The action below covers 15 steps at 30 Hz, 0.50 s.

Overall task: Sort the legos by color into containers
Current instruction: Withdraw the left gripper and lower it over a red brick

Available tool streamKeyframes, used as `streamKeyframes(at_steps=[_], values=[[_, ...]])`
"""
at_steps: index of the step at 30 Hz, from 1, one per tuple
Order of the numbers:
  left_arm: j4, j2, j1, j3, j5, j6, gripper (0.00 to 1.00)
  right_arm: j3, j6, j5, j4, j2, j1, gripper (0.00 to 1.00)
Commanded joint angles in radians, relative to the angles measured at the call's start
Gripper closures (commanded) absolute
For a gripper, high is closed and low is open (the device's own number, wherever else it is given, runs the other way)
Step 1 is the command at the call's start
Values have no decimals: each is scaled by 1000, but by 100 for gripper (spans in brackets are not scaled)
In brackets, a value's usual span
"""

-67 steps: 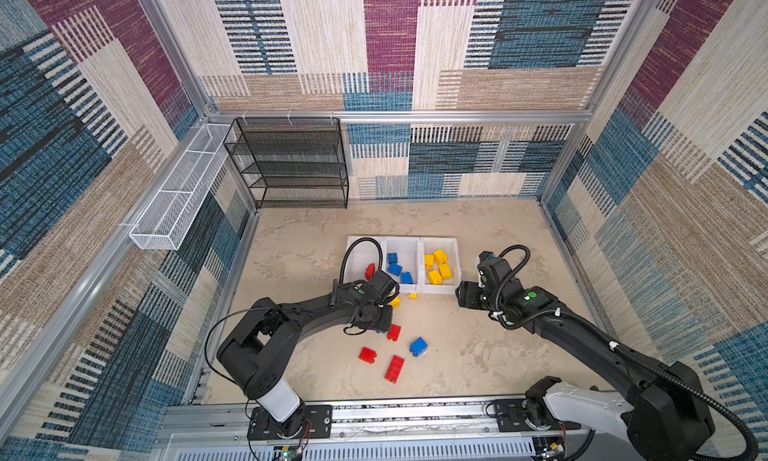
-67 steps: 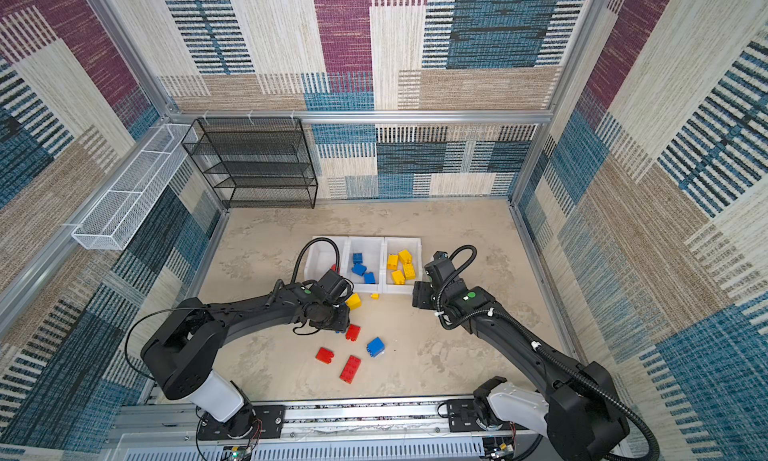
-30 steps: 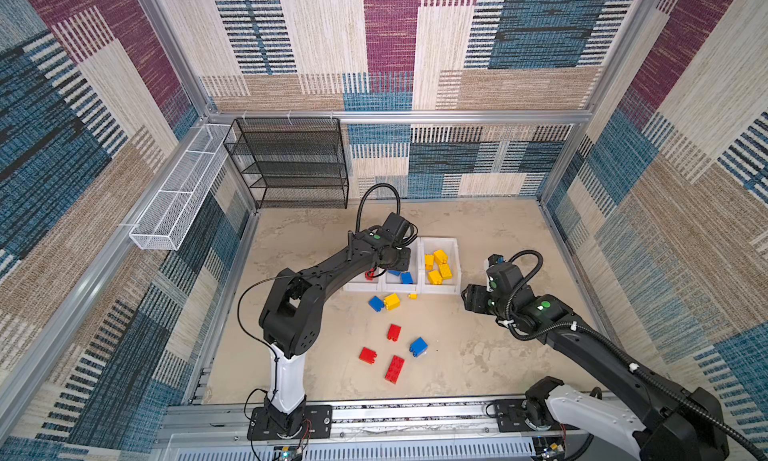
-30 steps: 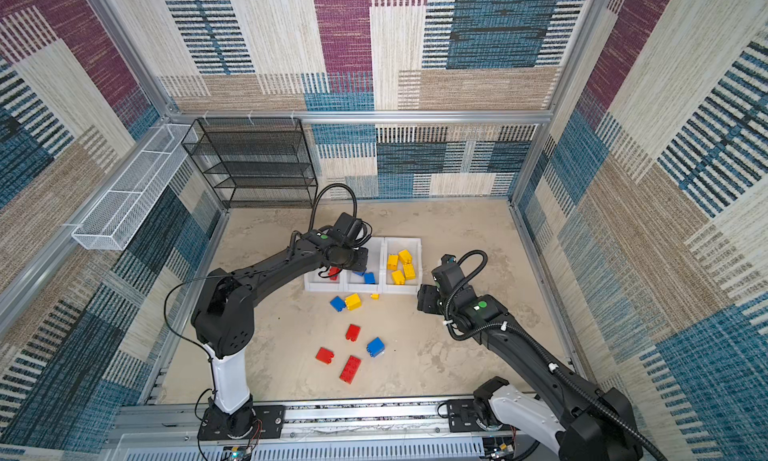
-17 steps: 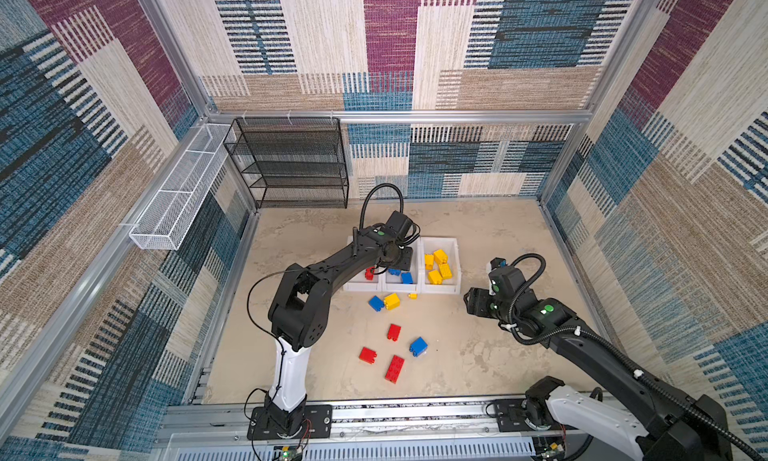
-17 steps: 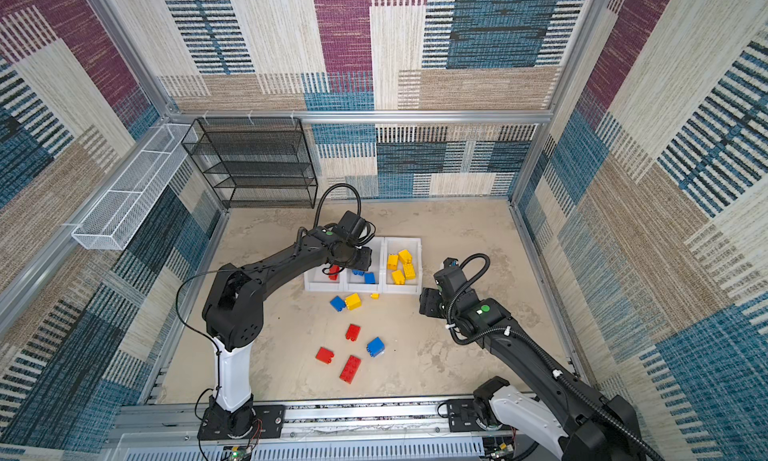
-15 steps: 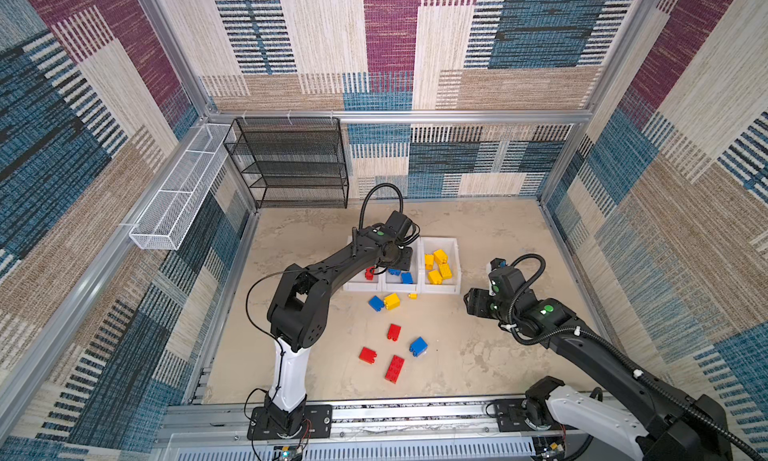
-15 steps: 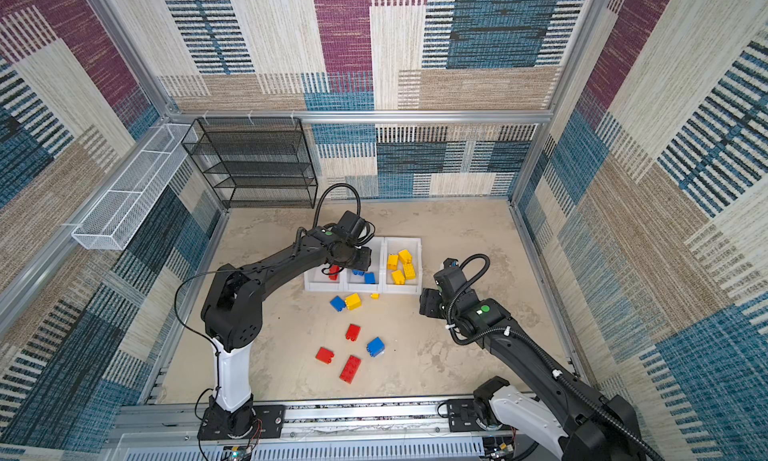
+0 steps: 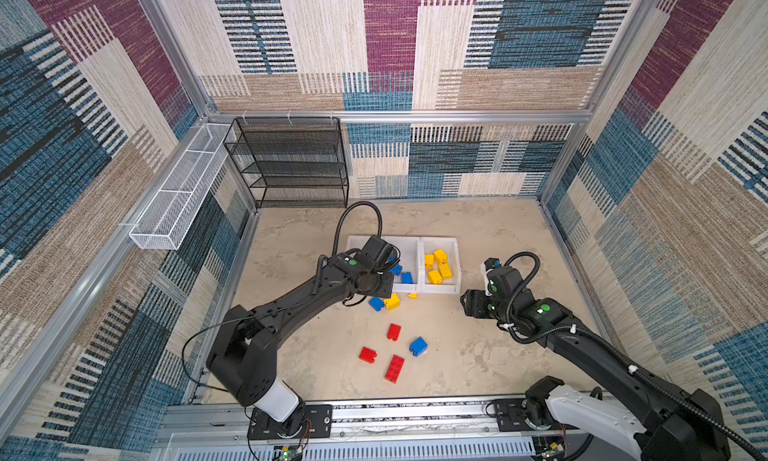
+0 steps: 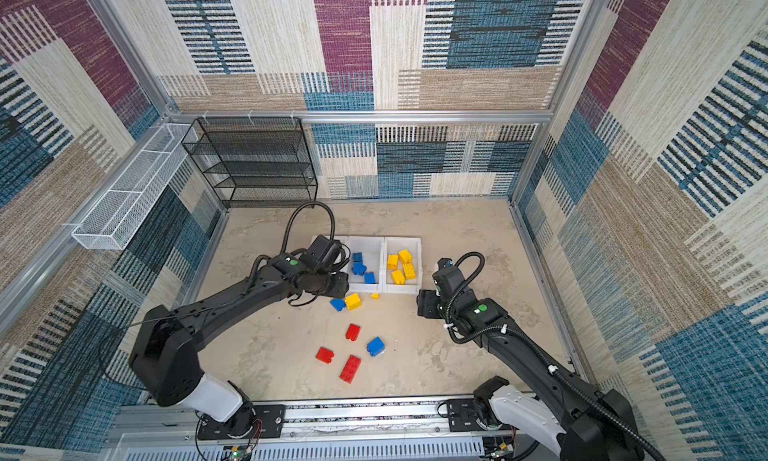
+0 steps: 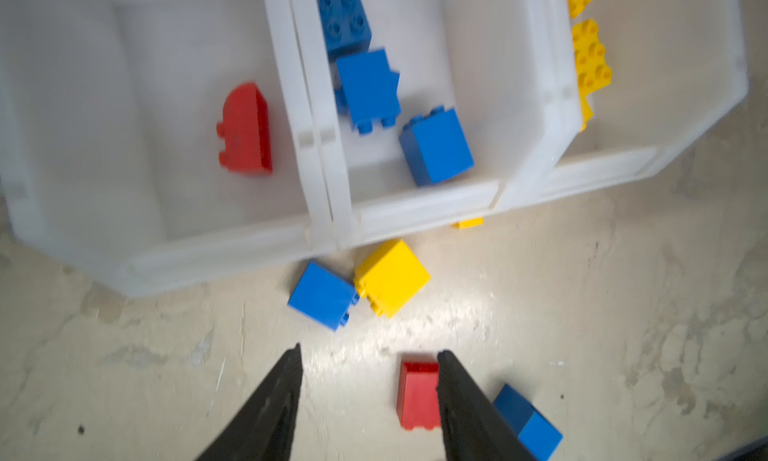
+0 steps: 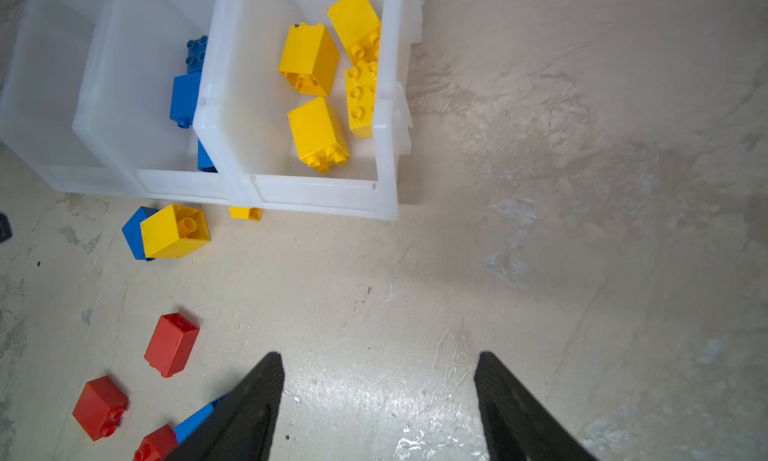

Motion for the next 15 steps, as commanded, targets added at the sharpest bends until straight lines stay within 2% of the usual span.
streamKeyframes(at_steps=[1,4,8,15], values=[[-46,-105,-37,-117,-69,-158,44,-6,-47,-62,56,-2,1,25],[-45,-172,-97,-207,-80,-235,44,-10,-52,-83,55,-13,2,24],[-45,-193,-171,-273,-97,-286,44,-10,-58,-104,57,-14,1,24],[-44,-168,-215,-322,-99,-247,43,-8,-69,-94,66,14,1,24]])
